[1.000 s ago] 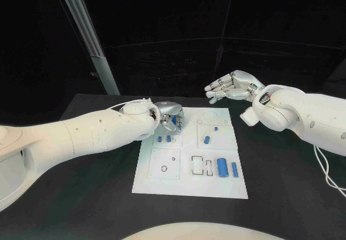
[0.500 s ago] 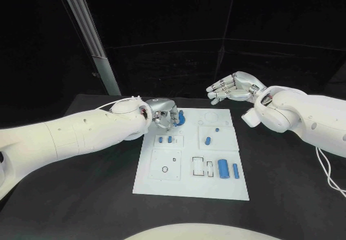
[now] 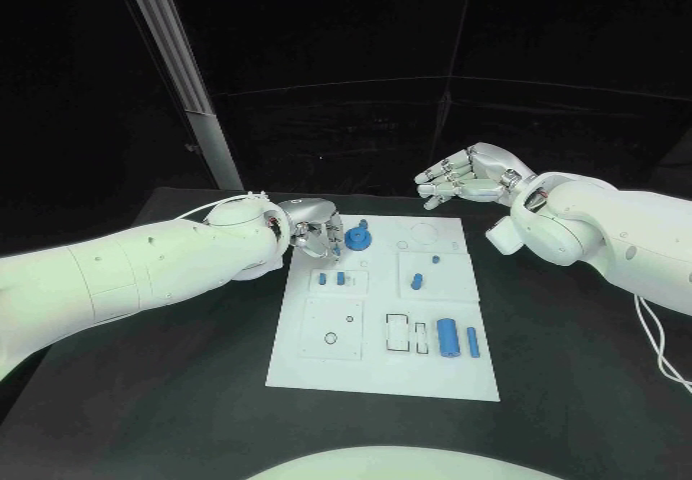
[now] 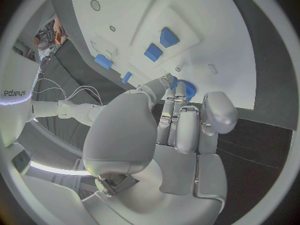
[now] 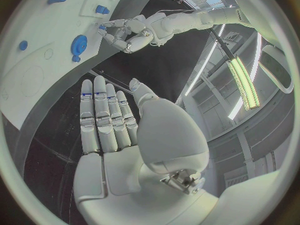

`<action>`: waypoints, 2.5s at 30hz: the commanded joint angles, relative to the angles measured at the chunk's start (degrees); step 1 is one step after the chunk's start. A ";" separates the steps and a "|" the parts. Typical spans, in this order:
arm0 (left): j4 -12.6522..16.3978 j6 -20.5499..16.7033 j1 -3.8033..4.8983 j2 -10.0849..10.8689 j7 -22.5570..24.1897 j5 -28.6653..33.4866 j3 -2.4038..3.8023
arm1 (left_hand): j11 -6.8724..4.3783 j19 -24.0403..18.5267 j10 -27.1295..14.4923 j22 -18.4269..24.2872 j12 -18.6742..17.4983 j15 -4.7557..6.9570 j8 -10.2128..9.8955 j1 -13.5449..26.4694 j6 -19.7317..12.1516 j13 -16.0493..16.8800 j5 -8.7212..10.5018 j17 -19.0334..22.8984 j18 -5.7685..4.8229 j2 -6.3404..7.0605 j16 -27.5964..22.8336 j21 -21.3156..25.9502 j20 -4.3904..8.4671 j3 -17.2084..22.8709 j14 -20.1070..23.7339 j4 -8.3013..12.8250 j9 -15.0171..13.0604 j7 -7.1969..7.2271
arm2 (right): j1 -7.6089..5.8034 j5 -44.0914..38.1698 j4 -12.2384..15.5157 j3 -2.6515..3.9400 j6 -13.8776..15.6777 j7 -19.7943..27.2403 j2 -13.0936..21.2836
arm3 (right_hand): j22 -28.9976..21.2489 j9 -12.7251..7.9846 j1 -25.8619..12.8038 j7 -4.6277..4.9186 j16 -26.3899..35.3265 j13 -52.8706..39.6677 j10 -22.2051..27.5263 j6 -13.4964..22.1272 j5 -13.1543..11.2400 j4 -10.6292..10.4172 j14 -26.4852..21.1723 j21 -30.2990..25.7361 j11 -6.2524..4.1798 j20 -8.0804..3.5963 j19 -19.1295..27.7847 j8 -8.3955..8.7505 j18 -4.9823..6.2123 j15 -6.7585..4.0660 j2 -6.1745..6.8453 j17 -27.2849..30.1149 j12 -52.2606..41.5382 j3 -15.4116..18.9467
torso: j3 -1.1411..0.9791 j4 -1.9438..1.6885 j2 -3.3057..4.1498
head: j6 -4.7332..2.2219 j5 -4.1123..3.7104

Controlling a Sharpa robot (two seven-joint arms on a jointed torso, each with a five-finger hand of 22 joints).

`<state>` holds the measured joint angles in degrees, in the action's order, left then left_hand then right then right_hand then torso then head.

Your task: Assemble the parts on the task board

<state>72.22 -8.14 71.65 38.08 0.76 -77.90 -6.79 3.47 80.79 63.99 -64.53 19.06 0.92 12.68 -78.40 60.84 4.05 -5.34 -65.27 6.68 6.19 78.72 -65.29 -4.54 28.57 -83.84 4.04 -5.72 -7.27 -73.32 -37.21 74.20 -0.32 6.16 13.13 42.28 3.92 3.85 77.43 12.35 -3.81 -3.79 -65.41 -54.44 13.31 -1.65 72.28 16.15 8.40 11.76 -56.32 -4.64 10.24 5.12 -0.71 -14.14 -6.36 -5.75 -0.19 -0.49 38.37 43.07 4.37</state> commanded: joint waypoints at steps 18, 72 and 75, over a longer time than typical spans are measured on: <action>-2.37 3.52 -0.14 -1.92 -1.06 0.46 -0.07 | -0.01 0.37 0.33 0.20 -0.41 0.30 -0.29 0.61 0.43 -0.01 -0.16 0.33 -0.78 -0.16 -0.07 0.07 -0.03 0.17 -1.39 -0.29 0.06 0.08 | -0.11 0.04 0.04 0.03 -0.21 0.72 0.00 | -0.03 -0.01 -0.36 0.05 0.11 0.01 0.23 0.50 0.17 -0.01 -0.42 -0.24 -0.03 0.36 0.14 0.05 0.30 0.10 -0.02 0.05 0.33 -0.17 | 0.04 0.06 0.09 | -0.01 0.13; -2.95 4.99 -0.45 -2.73 -1.33 -0.29 -0.11 | -0.54 0.12 1.60 0.20 -0.04 0.68 -0.62 0.91 0.75 0.52 -0.06 0.97 -0.69 0.30 -0.33 0.32 0.20 -0.07 -1.16 0.19 0.21 0.51 | -0.11 0.04 -0.08 0.03 -0.34 0.71 -0.14 | -0.03 -0.01 -0.36 0.05 0.11 0.01 0.23 0.50 0.17 -0.01 -0.42 -0.24 -0.03 0.36 0.14 0.05 0.30 0.10 -0.02 0.05 0.33 -0.17 | 0.05 0.06 0.12 | 0.62 -0.11; -2.94 5.80 -0.45 -2.79 -1.65 -0.29 -0.11 | -0.52 0.03 1.39 0.33 -0.05 0.69 -0.69 1.16 0.69 0.56 -0.04 1.27 -0.66 0.43 -0.47 0.49 0.24 -0.25 -1.06 0.13 0.26 0.52 | -0.11 0.04 -0.09 0.03 -0.35 0.69 -0.15 | -0.03 -0.01 -0.36 0.05 0.11 0.01 0.23 0.50 0.17 -0.01 -0.42 -0.24 -0.03 0.36 0.14 0.05 0.30 0.10 -0.02 0.05 0.33 -0.17 | 0.03 0.03 0.16 | 0.63 -0.19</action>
<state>69.16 -3.92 71.17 35.41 -1.10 -77.89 -6.87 3.07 80.78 65.23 -64.29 18.84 1.14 12.24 -77.86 61.23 4.57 -5.33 -64.06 6.69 6.72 78.44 -64.92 -4.55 28.55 -84.06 4.04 -5.50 -6.85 -73.31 -37.22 74.13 -0.32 6.14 13.19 42.17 3.92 3.85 77.43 12.35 -3.81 -3.79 -65.41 -54.44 13.31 -1.64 72.27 16.16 8.40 11.76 -56.32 -4.64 10.24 5.12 -0.70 -14.16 -6.36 -5.75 -0.15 -0.46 38.50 43.70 4.22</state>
